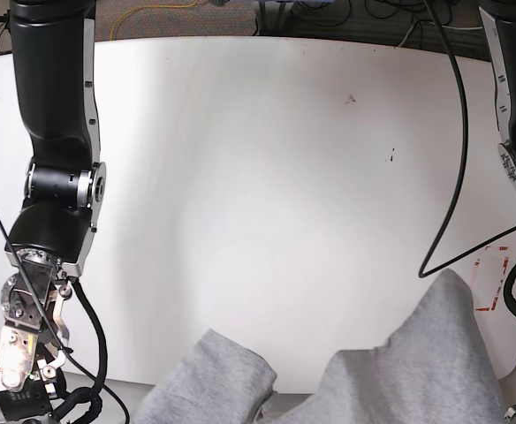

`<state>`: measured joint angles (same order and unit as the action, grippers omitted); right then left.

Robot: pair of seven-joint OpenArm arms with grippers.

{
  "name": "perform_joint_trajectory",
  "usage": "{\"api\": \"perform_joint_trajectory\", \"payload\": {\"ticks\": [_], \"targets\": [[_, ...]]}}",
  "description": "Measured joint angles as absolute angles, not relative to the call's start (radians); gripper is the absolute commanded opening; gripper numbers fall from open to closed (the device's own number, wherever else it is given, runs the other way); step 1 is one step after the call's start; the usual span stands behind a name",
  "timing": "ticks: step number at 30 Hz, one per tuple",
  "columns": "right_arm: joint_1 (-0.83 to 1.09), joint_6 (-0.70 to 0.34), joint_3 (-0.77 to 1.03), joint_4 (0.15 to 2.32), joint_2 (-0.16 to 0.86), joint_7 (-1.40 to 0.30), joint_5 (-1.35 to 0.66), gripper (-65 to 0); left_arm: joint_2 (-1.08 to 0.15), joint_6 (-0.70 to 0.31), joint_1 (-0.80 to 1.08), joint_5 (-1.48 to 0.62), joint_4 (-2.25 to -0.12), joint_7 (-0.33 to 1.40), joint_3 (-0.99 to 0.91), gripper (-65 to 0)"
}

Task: Fold the T-shirt properly
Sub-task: 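Lift the shirt high with both grippers, stretching it between them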

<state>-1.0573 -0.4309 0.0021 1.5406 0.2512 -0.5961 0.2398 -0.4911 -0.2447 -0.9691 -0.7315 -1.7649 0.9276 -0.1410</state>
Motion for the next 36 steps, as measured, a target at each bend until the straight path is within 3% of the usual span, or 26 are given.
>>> {"api": "perform_joint_trajectory", "payload": {"ticks": [13, 36], "targets": [[-0.906, -0.432, 0.003, 1.559, 0.253, -0.606, 0.241, -65.0, -0.488, -0.244, -0.861, -0.731, -1.76, 0.942, -0.139, -65.0], [-0.936, -0.411, 0.014, 1.555, 0.276, -0.628, 0.284, -65.0, -0.472, -0.225, -0.899, -0.698, -1.719, 0.928, -0.144, -65.0]]}}
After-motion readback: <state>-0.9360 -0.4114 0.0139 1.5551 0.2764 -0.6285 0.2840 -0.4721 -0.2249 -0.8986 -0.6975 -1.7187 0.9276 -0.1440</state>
